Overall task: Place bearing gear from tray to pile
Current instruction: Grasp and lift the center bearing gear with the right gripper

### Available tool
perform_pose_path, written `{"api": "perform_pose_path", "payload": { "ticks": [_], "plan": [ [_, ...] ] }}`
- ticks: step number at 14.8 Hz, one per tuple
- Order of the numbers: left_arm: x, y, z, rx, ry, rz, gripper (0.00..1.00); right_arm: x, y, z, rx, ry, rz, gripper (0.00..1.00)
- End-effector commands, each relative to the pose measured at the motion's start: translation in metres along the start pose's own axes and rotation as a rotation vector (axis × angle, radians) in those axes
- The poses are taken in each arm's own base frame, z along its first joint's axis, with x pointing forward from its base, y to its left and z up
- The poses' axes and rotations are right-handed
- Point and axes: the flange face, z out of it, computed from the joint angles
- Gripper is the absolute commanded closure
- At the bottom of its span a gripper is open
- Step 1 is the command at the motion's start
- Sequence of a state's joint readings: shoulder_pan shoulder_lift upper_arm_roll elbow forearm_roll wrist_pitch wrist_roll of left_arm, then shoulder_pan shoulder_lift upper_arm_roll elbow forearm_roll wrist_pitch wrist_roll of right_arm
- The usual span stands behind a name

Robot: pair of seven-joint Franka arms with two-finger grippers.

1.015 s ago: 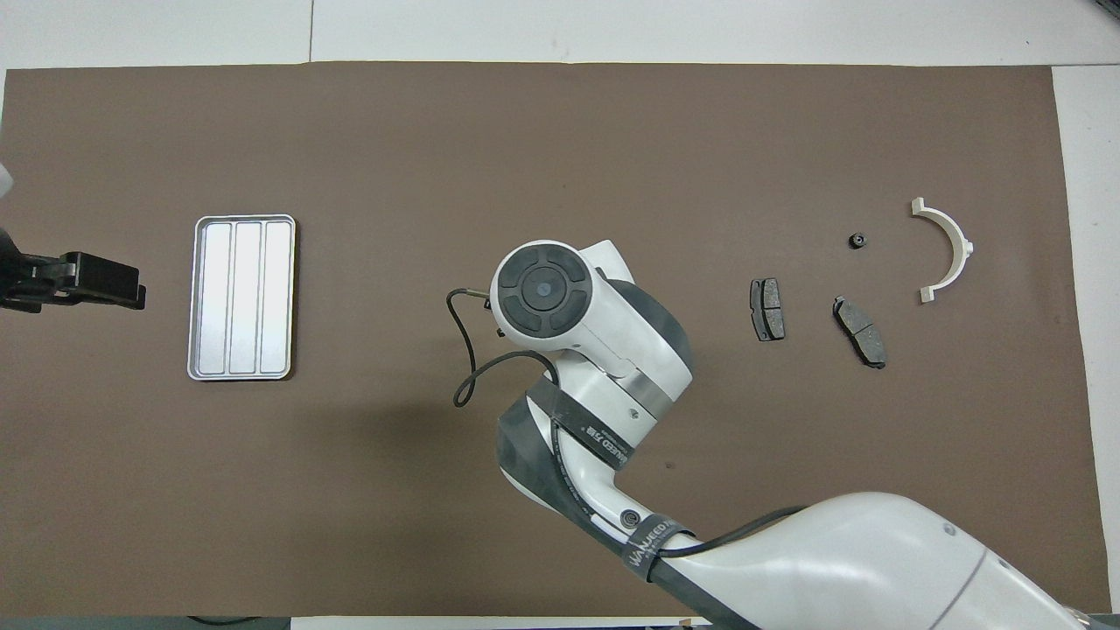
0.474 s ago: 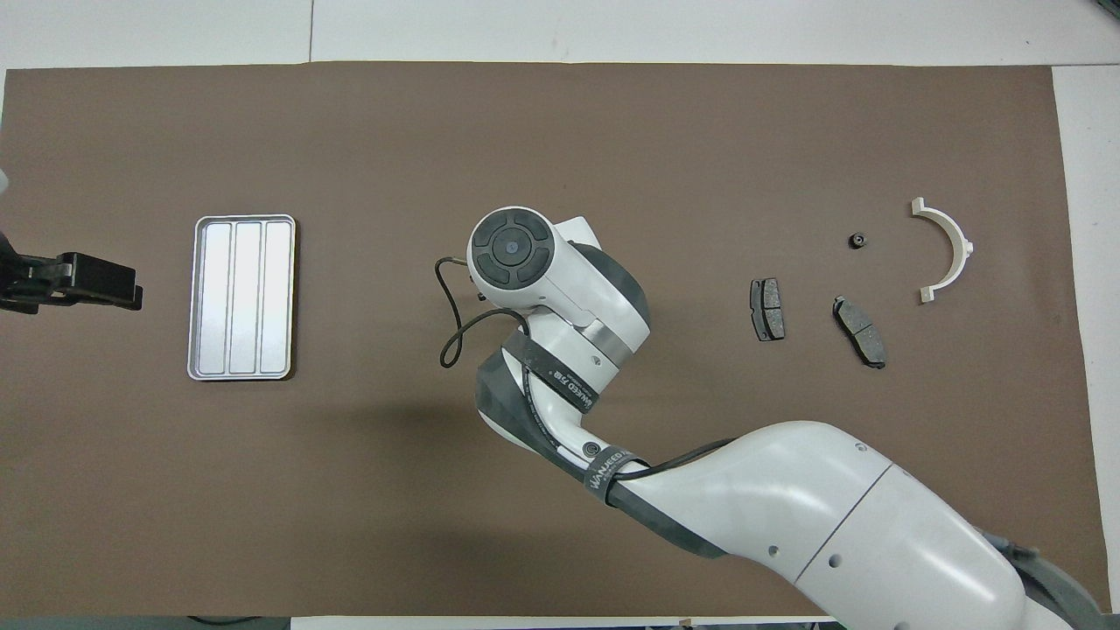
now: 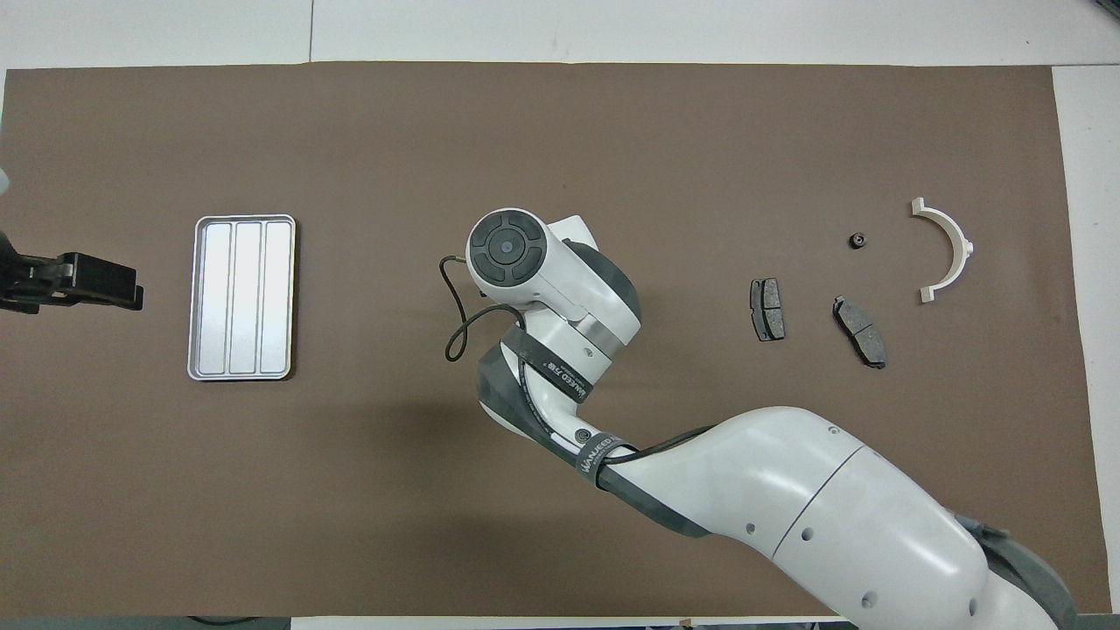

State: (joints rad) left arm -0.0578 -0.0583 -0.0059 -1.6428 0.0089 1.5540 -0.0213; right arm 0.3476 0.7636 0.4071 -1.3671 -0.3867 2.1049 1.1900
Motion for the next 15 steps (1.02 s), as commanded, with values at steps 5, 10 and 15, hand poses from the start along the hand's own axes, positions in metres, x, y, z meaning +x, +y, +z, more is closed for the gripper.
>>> {"api": "perform_pose_path", "payload": {
  "ticks": [5, 10, 15],
  "plan": [
    [-0.008, 0.002, -0.002, -0.008, 0.01, 0.007, 0.0, 0.0, -0.004, 0.017, 0.004, 0.009, 0.002, 0.04],
    [-0.008, 0.002, -0.001, -0.008, 0.009, 0.007, 0.0, 0.004, -0.001, 0.018, 0.0, 0.01, 0.005, 0.2],
    [-0.008, 0.002, -0.002, -0.008, 0.01, 0.007, 0.0, 0.006, 0.002, 0.02, -0.011, 0.0, 0.015, 0.55]
  ]
}}
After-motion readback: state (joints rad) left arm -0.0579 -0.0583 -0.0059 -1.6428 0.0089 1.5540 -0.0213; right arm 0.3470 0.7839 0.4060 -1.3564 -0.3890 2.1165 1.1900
